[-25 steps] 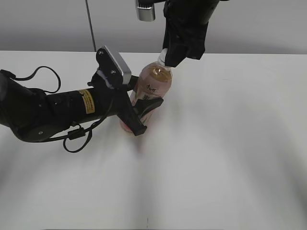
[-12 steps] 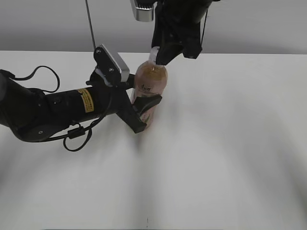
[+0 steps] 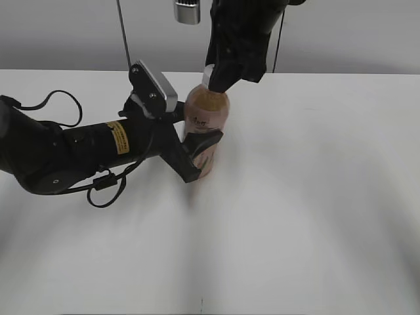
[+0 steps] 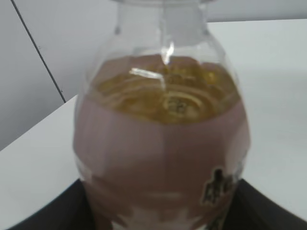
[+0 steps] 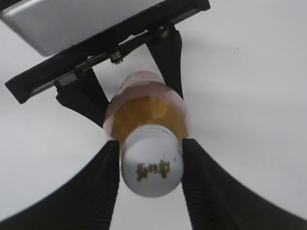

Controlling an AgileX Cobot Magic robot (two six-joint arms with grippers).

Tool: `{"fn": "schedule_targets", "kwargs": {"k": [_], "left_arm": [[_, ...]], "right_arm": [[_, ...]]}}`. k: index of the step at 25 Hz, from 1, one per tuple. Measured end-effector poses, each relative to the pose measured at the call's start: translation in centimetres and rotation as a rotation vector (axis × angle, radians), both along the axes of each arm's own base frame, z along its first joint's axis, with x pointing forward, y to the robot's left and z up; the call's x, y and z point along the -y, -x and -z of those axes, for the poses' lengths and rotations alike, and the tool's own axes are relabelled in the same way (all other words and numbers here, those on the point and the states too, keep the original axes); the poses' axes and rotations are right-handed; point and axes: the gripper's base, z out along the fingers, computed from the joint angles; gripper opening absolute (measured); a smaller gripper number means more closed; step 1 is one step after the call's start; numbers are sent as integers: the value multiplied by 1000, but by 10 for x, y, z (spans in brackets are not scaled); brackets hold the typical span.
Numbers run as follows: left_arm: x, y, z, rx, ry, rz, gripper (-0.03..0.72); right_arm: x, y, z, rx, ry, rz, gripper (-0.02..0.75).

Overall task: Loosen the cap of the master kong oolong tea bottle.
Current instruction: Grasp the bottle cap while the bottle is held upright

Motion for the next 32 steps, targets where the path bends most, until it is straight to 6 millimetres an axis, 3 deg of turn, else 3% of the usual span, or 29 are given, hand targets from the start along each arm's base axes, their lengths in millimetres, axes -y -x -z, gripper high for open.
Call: {"fn": "schedule_targets", "kwargs": {"k": [5, 12, 14, 19, 21, 25, 32], "left_arm": [[2, 1, -1, 5, 4, 10, 398], [2, 1, 0, 5, 3, 13, 398], [2, 1, 0, 5, 3, 13, 398], [2, 1, 0, 5, 3, 13, 398], [2, 1, 0, 5, 2, 13, 398], [2, 1, 0, 4, 3, 13, 398], [2, 1, 0, 4, 3, 13, 398]], "right_arm": [[0, 2, -1, -50, -19, 99, 441], [3, 14, -29, -88, -122, 219, 468], [4, 17, -37, -139, -169, 342, 475], [9, 17, -44, -453, -304, 1048, 484], [10, 18, -44, -533, -330, 1216, 484], [8, 16, -38, -632, -352, 1388, 484], [1, 8, -15, -704, -315, 1482, 484]]}}
